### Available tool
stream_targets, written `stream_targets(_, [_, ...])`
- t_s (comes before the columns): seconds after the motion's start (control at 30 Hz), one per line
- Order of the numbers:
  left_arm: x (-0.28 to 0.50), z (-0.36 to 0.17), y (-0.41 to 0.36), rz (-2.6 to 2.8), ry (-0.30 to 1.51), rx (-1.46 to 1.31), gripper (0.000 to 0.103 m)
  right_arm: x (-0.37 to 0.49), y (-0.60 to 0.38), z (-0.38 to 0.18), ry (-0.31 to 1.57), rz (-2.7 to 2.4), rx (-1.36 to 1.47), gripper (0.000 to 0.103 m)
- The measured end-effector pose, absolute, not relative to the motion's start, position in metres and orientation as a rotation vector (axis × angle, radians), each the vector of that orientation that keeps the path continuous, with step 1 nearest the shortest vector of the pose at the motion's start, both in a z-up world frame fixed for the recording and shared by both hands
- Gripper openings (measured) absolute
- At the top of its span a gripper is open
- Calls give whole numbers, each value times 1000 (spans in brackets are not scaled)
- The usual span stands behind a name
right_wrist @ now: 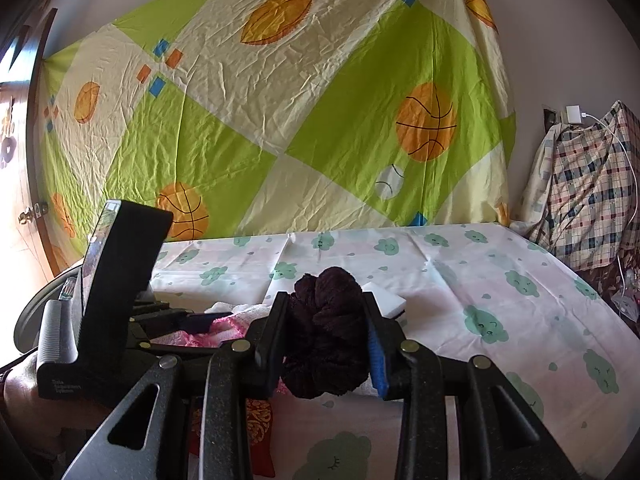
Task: Organize soft objects
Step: 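Carry the white cloth toward the tin with the left gripper while the right gripper carries the scrunchie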
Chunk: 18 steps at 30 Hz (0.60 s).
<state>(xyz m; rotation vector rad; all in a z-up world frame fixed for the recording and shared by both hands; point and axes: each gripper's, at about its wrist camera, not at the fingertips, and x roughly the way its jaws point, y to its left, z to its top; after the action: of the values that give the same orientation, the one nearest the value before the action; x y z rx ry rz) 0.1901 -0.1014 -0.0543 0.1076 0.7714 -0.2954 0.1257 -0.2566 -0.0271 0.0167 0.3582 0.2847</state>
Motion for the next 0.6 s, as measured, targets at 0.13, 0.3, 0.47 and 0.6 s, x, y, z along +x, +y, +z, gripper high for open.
stream_targets(0.13, [186,-54,-100,-277,749,117,16,125,-256,-27,354,285,18,37])
stream_targets(0.3, [167,-27,-86,-228,598,71,16,123,-254,-27,343,284,5,37])
stream_targets(0.47, [142,0,-71,-186,465,61,16,118,-251,-25,319,292,-13,37])
stream_targets(0.6, [119,14,-57,-136,404,73,16,116,-246,-24,308,318,-19,37])
